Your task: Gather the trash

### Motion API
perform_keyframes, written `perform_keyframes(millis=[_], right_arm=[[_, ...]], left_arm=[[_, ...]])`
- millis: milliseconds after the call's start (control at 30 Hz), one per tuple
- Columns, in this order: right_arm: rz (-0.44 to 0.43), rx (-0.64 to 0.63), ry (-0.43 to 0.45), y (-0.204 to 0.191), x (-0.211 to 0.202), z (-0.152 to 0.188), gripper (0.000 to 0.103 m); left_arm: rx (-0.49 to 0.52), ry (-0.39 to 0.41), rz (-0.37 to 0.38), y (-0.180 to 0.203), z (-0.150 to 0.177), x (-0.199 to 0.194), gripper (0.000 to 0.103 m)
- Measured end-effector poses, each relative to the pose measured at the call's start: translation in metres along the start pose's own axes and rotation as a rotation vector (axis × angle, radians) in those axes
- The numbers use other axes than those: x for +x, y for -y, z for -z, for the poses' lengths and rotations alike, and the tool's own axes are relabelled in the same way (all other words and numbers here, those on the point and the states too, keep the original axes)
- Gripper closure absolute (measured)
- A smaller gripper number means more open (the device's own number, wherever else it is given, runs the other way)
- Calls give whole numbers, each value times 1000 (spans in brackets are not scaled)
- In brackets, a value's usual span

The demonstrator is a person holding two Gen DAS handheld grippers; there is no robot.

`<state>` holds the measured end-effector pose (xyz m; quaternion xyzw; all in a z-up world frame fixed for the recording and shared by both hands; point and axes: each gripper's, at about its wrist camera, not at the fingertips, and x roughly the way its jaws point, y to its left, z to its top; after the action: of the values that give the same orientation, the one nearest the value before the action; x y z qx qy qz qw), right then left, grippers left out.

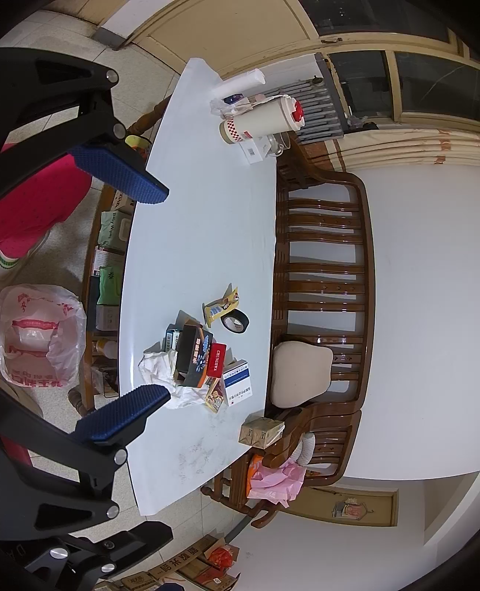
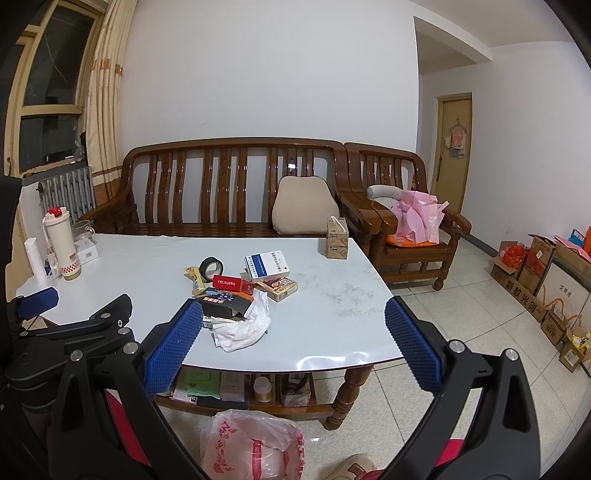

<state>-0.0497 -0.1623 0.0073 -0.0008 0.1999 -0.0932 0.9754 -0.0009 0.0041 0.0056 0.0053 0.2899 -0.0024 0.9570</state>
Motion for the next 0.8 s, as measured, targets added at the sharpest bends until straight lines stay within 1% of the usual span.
perform_keyframes(millis=[567, 633, 800], right_arm=[[-9, 1, -4, -3, 1, 0, 6], [-19, -1, -10, -15, 8, -1, 6], [-26, -1, -9, -20, 10, -2, 6]], left_arm=[[0, -2, -1, 0, 2, 0, 7], [4, -7, -5, 2, 3, 0, 7], [5, -25, 4, 3, 3, 6, 7]])
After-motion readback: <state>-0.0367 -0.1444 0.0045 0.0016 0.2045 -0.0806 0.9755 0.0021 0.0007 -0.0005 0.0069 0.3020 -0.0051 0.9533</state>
